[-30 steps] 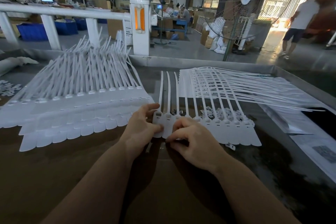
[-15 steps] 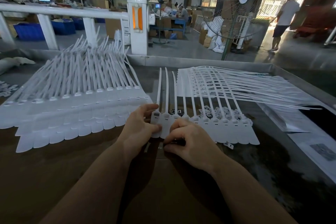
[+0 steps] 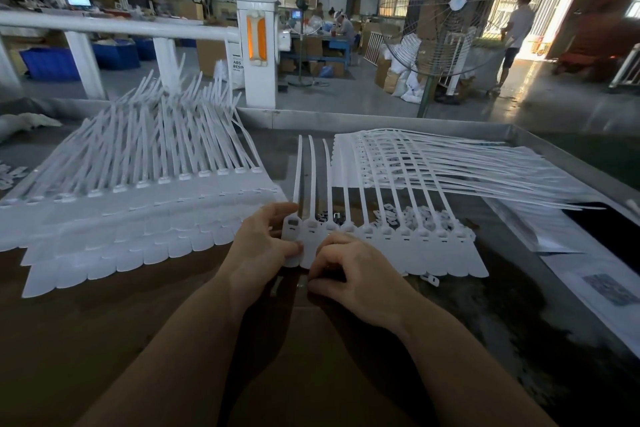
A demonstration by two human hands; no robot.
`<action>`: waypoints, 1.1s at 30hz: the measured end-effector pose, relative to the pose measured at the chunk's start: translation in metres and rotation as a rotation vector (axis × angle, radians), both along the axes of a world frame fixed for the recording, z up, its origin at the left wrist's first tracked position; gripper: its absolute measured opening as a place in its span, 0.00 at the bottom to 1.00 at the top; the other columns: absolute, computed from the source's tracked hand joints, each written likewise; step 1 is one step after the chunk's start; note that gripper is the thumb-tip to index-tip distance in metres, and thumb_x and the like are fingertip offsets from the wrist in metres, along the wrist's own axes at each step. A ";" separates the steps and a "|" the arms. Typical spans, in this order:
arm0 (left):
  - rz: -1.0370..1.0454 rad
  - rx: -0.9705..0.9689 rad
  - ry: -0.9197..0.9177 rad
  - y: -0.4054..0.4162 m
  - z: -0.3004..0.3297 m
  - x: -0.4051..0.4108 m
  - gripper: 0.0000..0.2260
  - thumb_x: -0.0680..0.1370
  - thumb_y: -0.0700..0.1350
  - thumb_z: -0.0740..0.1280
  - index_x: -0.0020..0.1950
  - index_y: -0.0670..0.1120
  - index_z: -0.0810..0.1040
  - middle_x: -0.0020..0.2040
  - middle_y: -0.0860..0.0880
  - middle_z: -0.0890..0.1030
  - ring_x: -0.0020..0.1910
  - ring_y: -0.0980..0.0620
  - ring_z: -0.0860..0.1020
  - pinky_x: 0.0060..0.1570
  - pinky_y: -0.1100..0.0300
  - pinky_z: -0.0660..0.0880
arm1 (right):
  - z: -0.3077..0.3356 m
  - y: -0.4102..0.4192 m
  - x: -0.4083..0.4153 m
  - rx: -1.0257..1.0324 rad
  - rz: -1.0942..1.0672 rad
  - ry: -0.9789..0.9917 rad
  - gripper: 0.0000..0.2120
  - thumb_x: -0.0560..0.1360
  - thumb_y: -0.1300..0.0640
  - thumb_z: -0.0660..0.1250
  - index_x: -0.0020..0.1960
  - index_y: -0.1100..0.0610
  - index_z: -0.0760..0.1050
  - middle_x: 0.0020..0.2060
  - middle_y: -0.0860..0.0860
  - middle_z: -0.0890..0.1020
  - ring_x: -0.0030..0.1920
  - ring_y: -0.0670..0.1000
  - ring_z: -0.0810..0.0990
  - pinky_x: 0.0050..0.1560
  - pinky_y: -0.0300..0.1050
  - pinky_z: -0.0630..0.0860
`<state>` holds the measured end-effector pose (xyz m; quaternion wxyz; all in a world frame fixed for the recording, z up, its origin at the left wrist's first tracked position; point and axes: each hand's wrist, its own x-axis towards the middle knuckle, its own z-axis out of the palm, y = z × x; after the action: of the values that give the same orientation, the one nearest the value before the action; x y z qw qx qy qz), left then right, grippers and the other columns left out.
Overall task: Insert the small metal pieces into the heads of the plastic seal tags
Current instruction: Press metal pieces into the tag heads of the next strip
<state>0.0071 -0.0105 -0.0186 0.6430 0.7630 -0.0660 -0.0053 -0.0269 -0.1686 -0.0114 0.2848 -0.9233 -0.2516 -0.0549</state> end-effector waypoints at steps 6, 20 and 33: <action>0.008 0.038 -0.014 0.000 0.000 -0.001 0.24 0.72 0.32 0.68 0.63 0.52 0.71 0.56 0.55 0.74 0.56 0.55 0.74 0.48 0.64 0.76 | -0.001 0.000 -0.001 -0.015 0.015 0.028 0.06 0.73 0.52 0.69 0.48 0.53 0.78 0.48 0.40 0.69 0.51 0.41 0.68 0.59 0.42 0.68; 0.012 0.014 -0.002 -0.001 0.000 0.000 0.25 0.71 0.31 0.68 0.63 0.51 0.72 0.58 0.52 0.74 0.58 0.52 0.74 0.50 0.60 0.77 | 0.001 0.000 -0.003 -0.064 0.028 -0.132 0.06 0.72 0.52 0.69 0.45 0.55 0.80 0.47 0.43 0.74 0.48 0.41 0.69 0.51 0.35 0.67; -0.029 0.026 -0.005 0.002 -0.002 0.003 0.26 0.71 0.33 0.69 0.61 0.57 0.70 0.55 0.58 0.72 0.54 0.57 0.72 0.38 0.69 0.73 | 0.002 -0.006 0.002 0.353 -0.113 0.045 0.08 0.74 0.59 0.68 0.40 0.47 0.73 0.38 0.42 0.77 0.42 0.37 0.75 0.45 0.27 0.70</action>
<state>0.0098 -0.0085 -0.0211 0.6328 0.7702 -0.0787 -0.0135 -0.0249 -0.1744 -0.0091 0.4446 -0.8727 -0.1791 -0.0934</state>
